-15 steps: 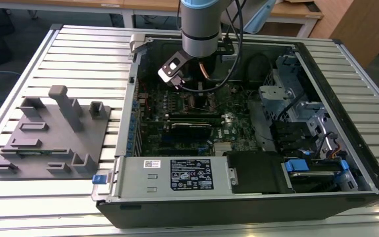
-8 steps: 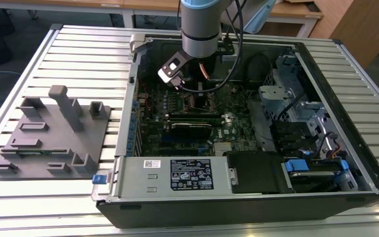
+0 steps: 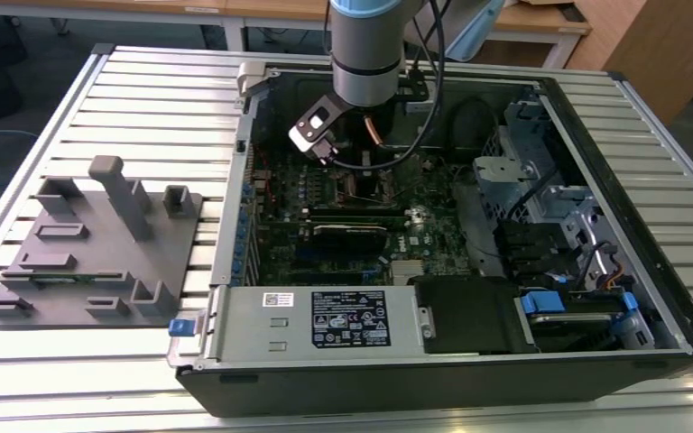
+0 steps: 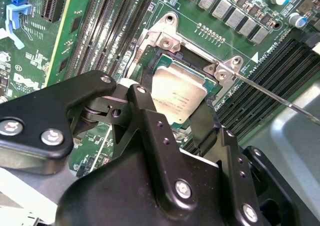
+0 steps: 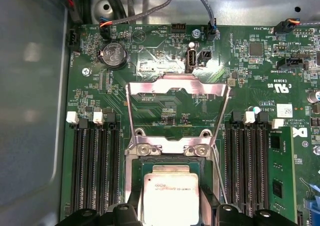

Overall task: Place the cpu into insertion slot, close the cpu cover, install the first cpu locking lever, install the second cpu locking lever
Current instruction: 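Place the cpu into insertion slot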

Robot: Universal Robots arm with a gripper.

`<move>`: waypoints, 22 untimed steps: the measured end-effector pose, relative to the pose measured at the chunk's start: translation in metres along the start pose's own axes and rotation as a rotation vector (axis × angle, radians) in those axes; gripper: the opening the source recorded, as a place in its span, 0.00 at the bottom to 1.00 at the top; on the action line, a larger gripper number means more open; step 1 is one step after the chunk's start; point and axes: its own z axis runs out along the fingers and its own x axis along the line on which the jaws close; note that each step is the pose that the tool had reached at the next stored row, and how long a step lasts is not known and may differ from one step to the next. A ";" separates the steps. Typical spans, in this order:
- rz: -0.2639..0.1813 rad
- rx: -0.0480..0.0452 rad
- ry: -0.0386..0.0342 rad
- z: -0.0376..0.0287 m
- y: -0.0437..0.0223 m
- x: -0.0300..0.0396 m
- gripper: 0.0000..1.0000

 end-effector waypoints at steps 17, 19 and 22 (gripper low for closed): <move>0.000 0.0002 -0.0002 0.0026 -0.0002 -0.0001 0.54; 0.000 0.0002 -0.0003 0.0028 -0.0003 -0.0001 0.54; 0.000 0.0000 0.0000 0.0031 -0.0002 0.0000 0.54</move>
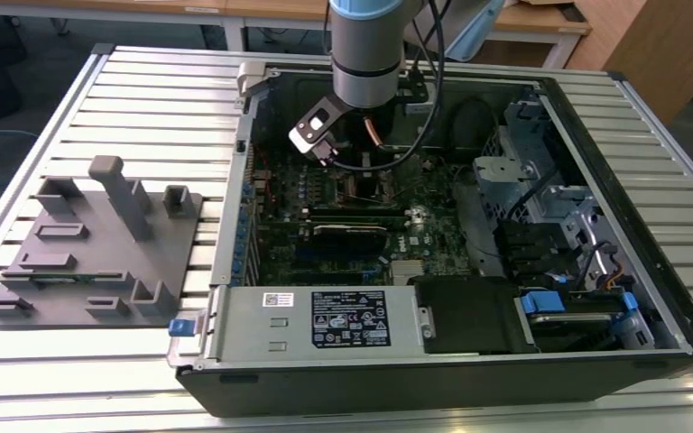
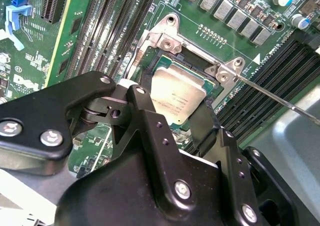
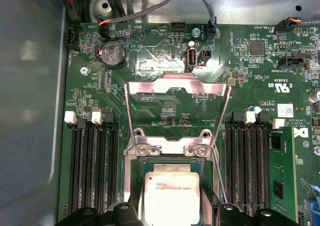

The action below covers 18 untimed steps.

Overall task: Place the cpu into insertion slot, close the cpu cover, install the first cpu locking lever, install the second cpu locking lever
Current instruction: 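Place the cpu into insertion slot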

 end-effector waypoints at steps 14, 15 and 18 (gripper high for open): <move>0.000 0.0001 -0.0001 -0.0004 0.0000 0.0000 0.67; 0.000 0.0000 0.0001 -0.0013 0.0001 0.0000 0.67; 0.000 -0.0001 0.0001 -0.0061 0.0005 0.0001 0.67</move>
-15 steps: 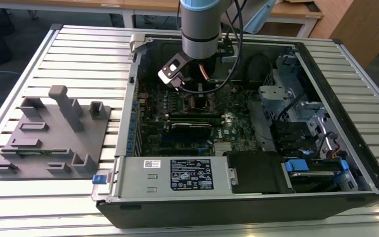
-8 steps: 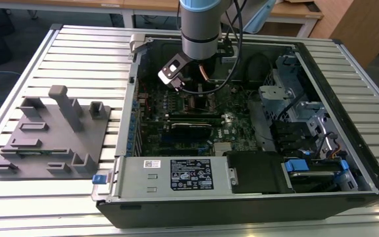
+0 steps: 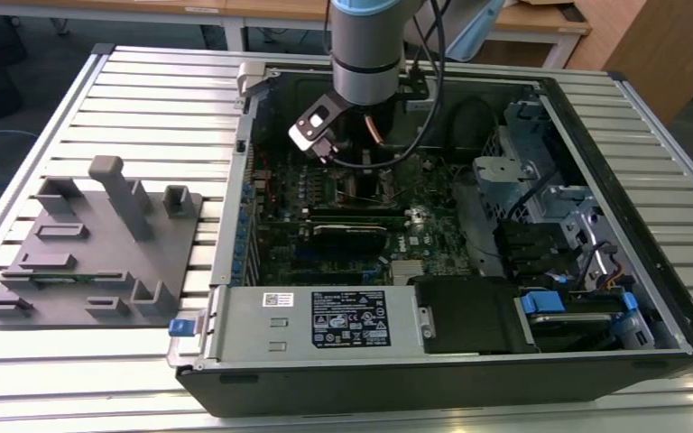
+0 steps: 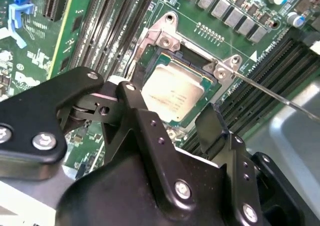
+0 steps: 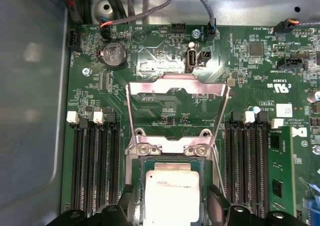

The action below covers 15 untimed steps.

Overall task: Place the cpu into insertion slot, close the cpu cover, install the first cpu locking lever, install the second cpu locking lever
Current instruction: 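Place the cpu into insertion slot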

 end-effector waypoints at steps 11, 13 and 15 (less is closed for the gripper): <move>0.000 -0.0001 0.0002 -0.0043 0.0004 0.0001 0.66; 0.000 0.0000 0.0001 -0.0044 0.0004 0.0001 0.59; 0.000 0.0000 0.0001 -0.0045 0.0004 0.0001 0.53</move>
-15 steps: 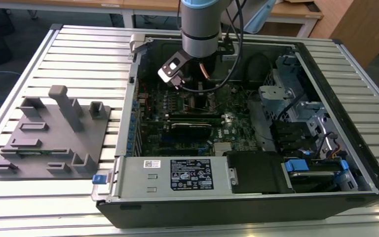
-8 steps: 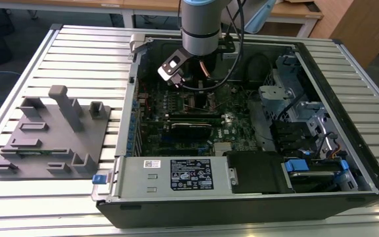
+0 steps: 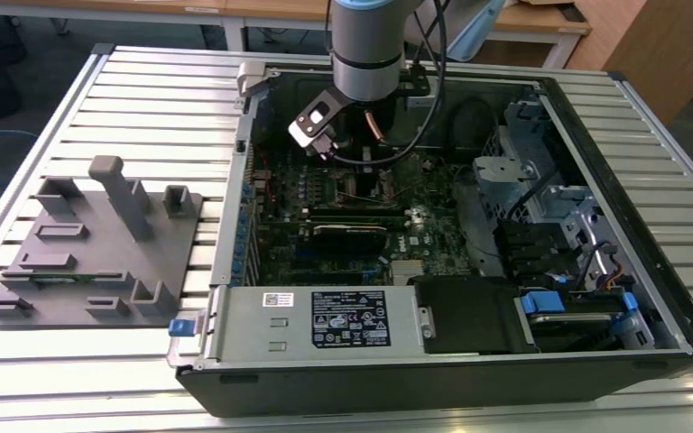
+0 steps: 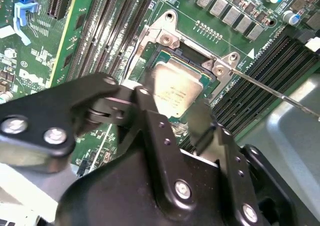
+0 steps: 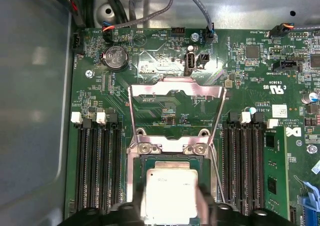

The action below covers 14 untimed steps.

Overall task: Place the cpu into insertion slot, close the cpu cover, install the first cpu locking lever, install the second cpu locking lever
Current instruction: 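Place the cpu into insertion slot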

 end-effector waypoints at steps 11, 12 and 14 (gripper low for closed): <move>0.000 0.0000 0.0000 -0.0005 0.0000 0.0000 0.12; 0.000 0.0000 0.0000 -0.0005 0.0000 0.0000 0.10; 0.000 0.0001 0.0000 -0.0006 0.0000 0.0000 0.10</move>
